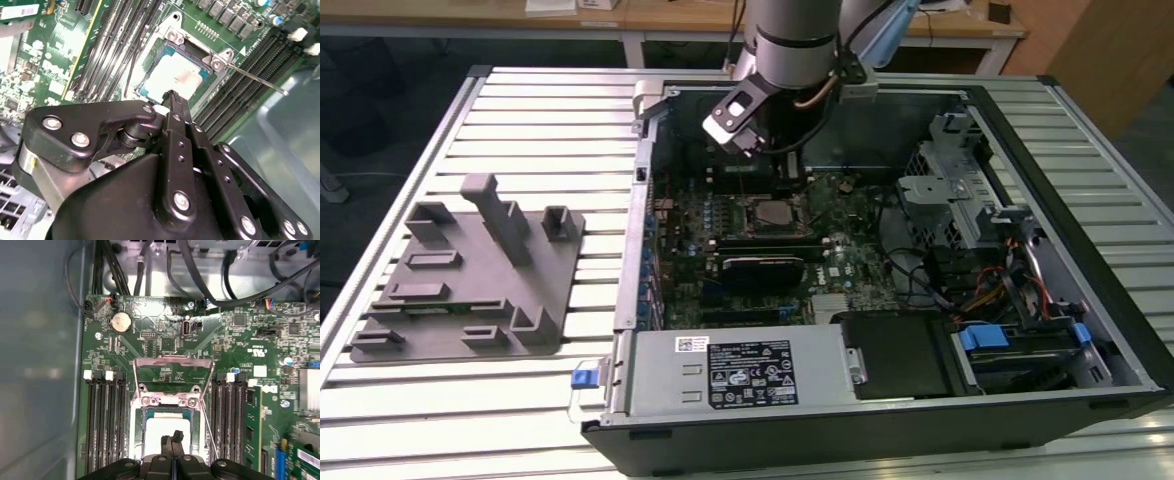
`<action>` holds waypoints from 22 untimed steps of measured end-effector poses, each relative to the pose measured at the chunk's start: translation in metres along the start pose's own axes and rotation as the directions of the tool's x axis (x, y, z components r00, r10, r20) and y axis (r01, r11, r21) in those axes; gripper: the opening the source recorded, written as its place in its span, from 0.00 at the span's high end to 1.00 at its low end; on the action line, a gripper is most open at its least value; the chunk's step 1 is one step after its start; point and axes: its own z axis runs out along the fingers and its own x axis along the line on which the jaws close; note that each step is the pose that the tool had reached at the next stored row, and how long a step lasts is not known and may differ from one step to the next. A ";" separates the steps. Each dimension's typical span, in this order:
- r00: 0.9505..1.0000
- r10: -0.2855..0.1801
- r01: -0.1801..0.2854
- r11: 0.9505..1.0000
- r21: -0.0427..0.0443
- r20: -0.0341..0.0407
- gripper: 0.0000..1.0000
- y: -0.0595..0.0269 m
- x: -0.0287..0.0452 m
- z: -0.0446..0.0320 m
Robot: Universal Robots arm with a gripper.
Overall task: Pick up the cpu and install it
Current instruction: 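Place the cpu into insertion slot, then close the cpu cover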
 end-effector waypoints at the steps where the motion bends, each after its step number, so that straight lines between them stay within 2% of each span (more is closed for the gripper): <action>1: 1.000 0.000 0.000 1.000 0.000 0.000 0.89 0.0002 0.0001 -0.0030; 7: 1.000 0.000 0.000 1.000 -0.004 0.000 0.89 0.0009 0.0008 -0.0207; 12: 1.000 0.000 0.000 1.000 -0.006 0.000 0.89 0.0014 0.0010 -0.0319; 22: 1.000 0.000 0.000 1.000 -0.006 0.000 0.89 0.0017 0.0010 -0.0351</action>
